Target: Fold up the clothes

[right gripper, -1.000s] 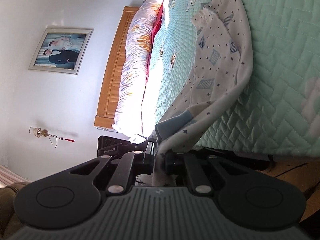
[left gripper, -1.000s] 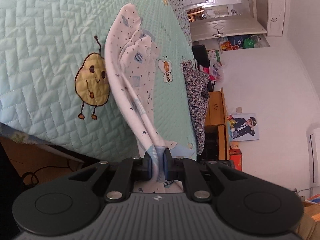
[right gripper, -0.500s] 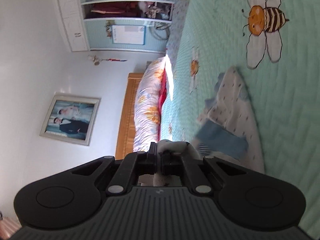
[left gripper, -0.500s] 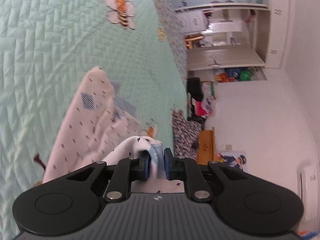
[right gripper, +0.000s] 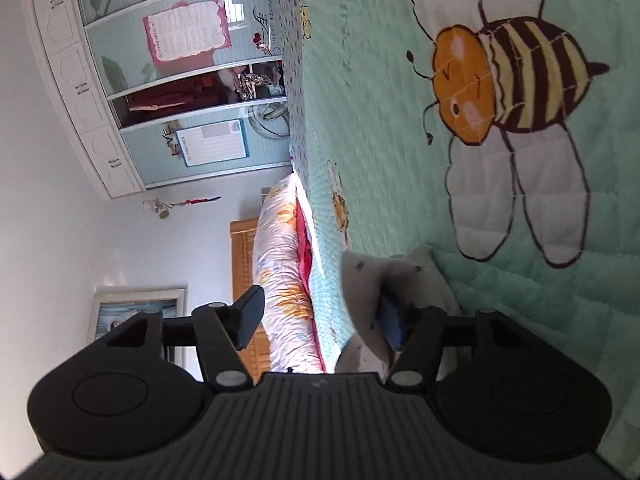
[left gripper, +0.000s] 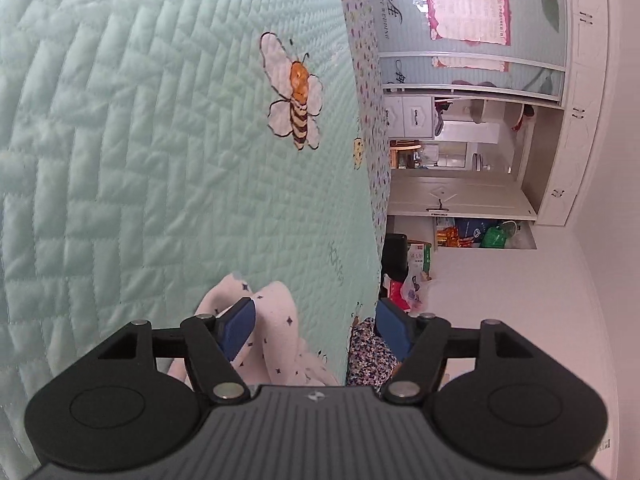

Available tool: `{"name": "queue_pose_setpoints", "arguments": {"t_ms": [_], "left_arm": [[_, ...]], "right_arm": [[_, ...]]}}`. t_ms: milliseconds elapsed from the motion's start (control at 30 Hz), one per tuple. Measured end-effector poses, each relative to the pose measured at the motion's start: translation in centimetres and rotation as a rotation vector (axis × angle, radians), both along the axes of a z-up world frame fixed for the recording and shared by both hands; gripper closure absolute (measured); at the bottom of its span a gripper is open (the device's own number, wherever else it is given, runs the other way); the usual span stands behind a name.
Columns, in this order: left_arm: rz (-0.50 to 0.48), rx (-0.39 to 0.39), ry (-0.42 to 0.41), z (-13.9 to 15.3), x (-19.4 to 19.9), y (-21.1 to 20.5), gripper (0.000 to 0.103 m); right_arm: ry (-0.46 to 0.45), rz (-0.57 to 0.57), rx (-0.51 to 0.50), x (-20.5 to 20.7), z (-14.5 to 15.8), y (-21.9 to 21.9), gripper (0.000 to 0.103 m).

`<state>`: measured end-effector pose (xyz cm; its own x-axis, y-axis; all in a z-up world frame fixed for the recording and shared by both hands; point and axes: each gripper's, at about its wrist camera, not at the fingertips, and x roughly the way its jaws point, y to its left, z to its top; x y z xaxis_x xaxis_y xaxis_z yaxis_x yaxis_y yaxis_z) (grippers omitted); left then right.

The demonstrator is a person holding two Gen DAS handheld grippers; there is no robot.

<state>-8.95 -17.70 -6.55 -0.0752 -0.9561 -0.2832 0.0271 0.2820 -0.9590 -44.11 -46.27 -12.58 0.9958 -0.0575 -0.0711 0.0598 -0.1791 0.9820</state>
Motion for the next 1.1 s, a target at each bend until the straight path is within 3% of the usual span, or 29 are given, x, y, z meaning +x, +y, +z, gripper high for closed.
{"name": "queue_pose_setpoints", "arguments": {"t_ms": [133, 300, 500, 567, 633, 667, 700, 767, 933, 1033, 1100], "left_arm": [[-0.039, -0.038, -0.024, 1.1, -0.8, -1.0, 0.034], [-0.086, -0.014, -0.044, 1.6, -1.4, -3.8, 0.034], [-0.135, 0.124, -0.035, -2.1, 0.1, -6.8, 0.033], [-0.128, 0.101, -0.011, -3.1, 0.4, -7.0, 0.033], [-0.127, 0.107, -0.039, -2.3, 0.3, -6.6, 0.033], [-0.126, 0.114, -0.055, -1.8, 0.2, -6.3, 0.033], [-0.125, 0.12, -0.072, -1.3, 0.2, -6.1, 0.033], [-0.151, 0.073, -0.108, 0.4, -1.3, -4.6, 0.033], [-0.232, -0.046, -0.171, 4.1, -6.5, 0.4, 0.033], [-0.313, -0.016, -0.224, 3.9, -10.7, 2.5, 0.033], [-0.327, 0.061, -0.264, 2.2, -12.2, 2.8, 0.033]], "right_arm": [[-0.007, 0.001, -0.029, 0.9, 1.1, -1.0, 0.036], [0.001, -0.003, -0.043, 1.1, 1.4, -1.6, 0.034], [-0.023, 0.054, -0.092, 1.0, 2.1, -0.8, 0.032], [0.025, 0.104, -0.108, 1.7, 1.6, -0.7, 0.031], [0.121, 0.163, -0.138, 2.5, 0.5, -0.8, 0.032], [0.168, 0.187, -0.161, 2.8, 0.1, -0.9, 0.048], [0.175, 0.192, -0.175, 2.7, 0.2, -0.7, 0.051], [0.168, 0.184, -0.211, 2.0, 1.2, -0.2, 0.044], [0.001, 0.209, -0.291, -0.9, 5.6, 3.2, 0.044], [-0.082, 0.263, -0.235, -2.8, 5.5, 6.5, 0.044], [-0.009, 0.288, -0.204, -3.0, 2.9, 7.4, 0.044]]}}
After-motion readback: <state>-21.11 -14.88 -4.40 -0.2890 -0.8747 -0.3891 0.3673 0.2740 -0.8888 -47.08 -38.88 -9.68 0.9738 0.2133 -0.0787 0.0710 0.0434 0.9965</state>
